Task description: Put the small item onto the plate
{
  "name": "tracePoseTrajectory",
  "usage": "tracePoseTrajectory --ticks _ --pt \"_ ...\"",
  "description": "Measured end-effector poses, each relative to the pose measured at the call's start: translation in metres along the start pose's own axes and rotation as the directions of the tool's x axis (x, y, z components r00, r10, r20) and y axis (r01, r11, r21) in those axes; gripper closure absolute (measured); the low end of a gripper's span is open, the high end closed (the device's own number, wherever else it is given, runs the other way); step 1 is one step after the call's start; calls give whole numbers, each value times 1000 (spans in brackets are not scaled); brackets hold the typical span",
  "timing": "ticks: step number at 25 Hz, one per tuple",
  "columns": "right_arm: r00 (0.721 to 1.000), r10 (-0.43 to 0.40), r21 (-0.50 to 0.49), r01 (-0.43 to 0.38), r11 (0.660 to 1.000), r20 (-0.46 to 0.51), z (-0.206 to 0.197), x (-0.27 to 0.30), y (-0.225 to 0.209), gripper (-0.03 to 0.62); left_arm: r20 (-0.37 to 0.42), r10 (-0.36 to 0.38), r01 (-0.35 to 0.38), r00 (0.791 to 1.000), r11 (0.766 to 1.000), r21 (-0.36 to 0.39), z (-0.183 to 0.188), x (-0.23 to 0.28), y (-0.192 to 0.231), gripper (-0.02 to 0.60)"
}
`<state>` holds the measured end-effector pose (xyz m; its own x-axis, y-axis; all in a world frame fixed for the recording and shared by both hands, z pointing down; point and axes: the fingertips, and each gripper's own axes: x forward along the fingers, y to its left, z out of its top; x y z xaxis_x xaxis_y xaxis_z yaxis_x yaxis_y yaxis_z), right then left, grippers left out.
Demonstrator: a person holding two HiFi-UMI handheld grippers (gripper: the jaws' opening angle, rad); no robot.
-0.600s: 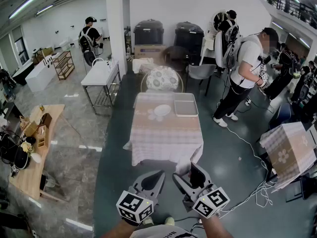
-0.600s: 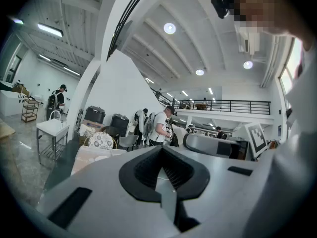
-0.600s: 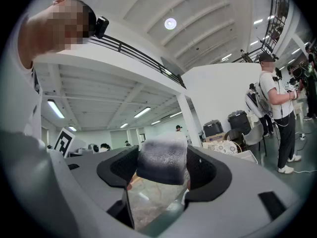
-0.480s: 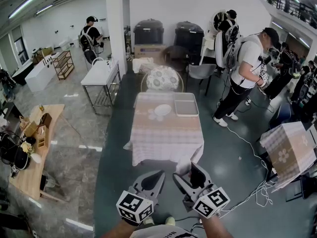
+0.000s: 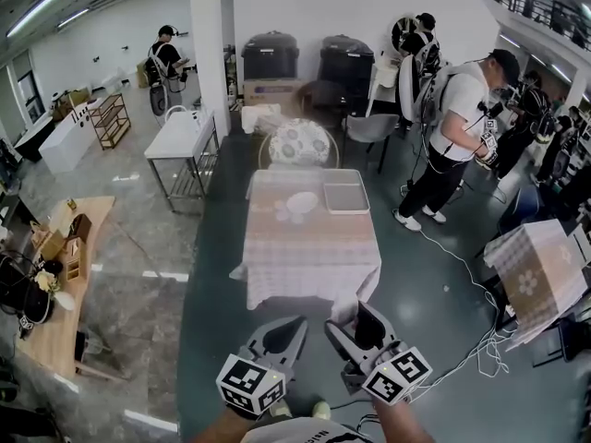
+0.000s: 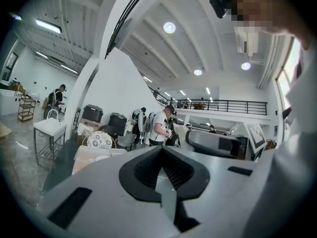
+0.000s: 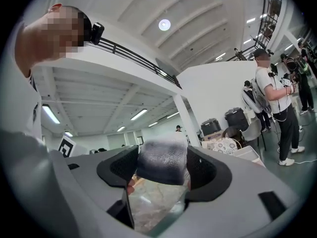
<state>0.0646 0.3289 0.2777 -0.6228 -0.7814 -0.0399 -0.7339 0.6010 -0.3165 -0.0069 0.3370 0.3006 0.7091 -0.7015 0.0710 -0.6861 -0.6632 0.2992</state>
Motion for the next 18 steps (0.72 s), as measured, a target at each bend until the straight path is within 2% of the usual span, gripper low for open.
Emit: tracePoseTrajectory --ticks 11,18 --pt "1000 -15 30 14 999 21 -2 34 5 275 26 14 -14 1000 1000 6 12 -13 46 577" --pt "1000 -14 30 13 999 11 -3 64 -14 275 25 23 -23 999 1000 -7 15 4 72 577"
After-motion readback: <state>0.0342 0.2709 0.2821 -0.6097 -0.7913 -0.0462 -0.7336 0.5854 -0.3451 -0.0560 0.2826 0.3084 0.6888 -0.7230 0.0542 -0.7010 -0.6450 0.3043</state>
